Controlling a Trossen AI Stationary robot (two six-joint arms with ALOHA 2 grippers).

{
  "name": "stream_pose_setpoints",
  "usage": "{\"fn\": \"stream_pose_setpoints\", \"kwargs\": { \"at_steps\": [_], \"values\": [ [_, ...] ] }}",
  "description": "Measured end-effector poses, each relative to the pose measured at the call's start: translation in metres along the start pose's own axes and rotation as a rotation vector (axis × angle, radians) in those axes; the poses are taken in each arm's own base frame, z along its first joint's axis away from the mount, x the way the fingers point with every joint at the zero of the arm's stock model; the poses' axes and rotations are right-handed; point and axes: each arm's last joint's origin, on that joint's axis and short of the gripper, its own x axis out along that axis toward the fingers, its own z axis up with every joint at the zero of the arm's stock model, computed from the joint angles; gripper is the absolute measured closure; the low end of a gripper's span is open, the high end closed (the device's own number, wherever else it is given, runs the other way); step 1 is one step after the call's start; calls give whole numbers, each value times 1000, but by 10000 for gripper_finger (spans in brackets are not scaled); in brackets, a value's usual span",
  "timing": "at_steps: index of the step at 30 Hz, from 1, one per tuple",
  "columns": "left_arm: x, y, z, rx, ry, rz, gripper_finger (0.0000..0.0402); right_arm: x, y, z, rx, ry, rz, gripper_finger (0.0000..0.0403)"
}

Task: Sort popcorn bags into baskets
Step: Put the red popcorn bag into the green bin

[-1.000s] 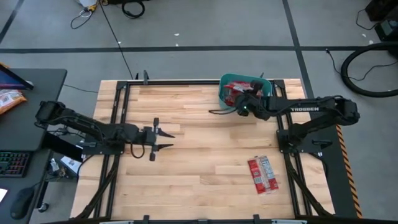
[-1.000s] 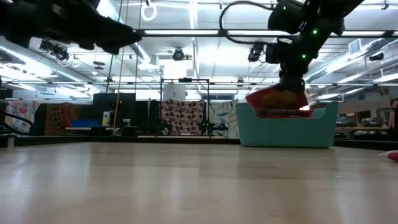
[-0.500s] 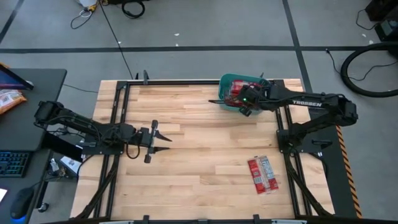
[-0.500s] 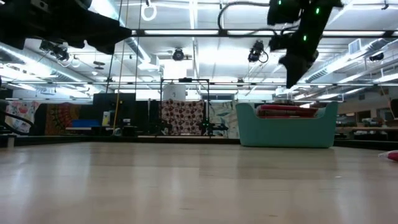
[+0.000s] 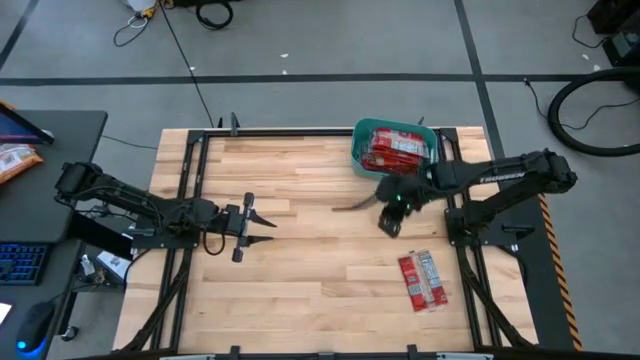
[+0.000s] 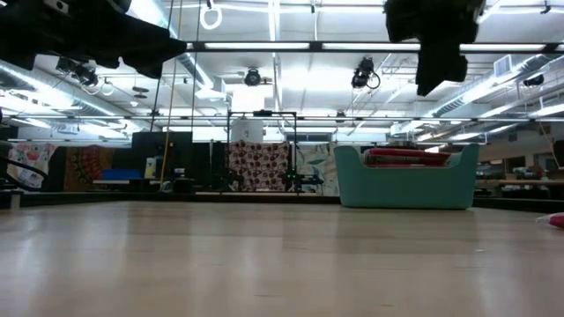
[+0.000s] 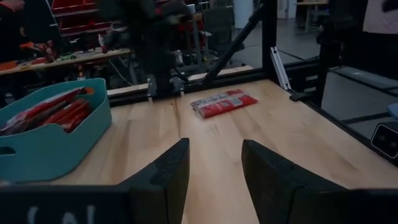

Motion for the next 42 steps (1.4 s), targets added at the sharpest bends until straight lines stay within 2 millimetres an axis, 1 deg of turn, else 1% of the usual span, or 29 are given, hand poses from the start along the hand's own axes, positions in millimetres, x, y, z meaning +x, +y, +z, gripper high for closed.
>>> {"fn": "stream_pose_setpoints", "kwargs": {
  "at_steps": [4, 6, 8, 11, 13, 18, 21, 23, 27, 29, 31, 36, 39, 42],
  "values": [
    [0, 1, 2, 12, -15, 15, 251, 12, 23, -18, -1, 42, 157, 293],
    [0, 2, 5, 31, -44, 41, 251, 17, 34, -27, 31, 73, 240, 293],
    [0, 2, 8, 50, -73, 59, 251, 20, 43, -37, 67, 104, 277, 293],
    [-1, 3, 11, 93, -107, 74, 251, 28, 56, -51, 92, 140, 252, 297],
    [-1, 3, 14, 126, -130, 81, 251, 39, 65, -59, 112, 194, 225, 303],
    [-2, 5, 21, 220, -195, 128, 251, 70, 87, -76, 176, 419, 186, 322],
    [-3, 6, 25, 273, -233, 147, 251, 85, 99, -83, 221, 549, 164, 331],
    [-4, 6, 27, 305, -255, 159, 251, 91, 107, -87, 249, 600, 140, 334],
    [-5, 7, 31, 368, -289, 181, 251, 99, 118, -97, 263, 636, 89, 337],
    [-6, 7, 32, 393, -298, 189, 251, 102, 121, -105, 267, 658, 66, 337],
    [-6, 7, 33, 416, -305, 196, 251, 104, 120, -114, 275, 694, 2, 338],
    [-6, 7, 34, 443, -316, 206, 251, 97, 106, -139, 270, 747, -277, 338],
    [-7, 7, 35, 441, -327, 210, 251, 92, 101, -146, 258, 755, -383, 338],
    [-7, 7, 36, 440, -331, 212, 251, 89, 97, -149, 226, 707, -451, 338]
  ]
}}
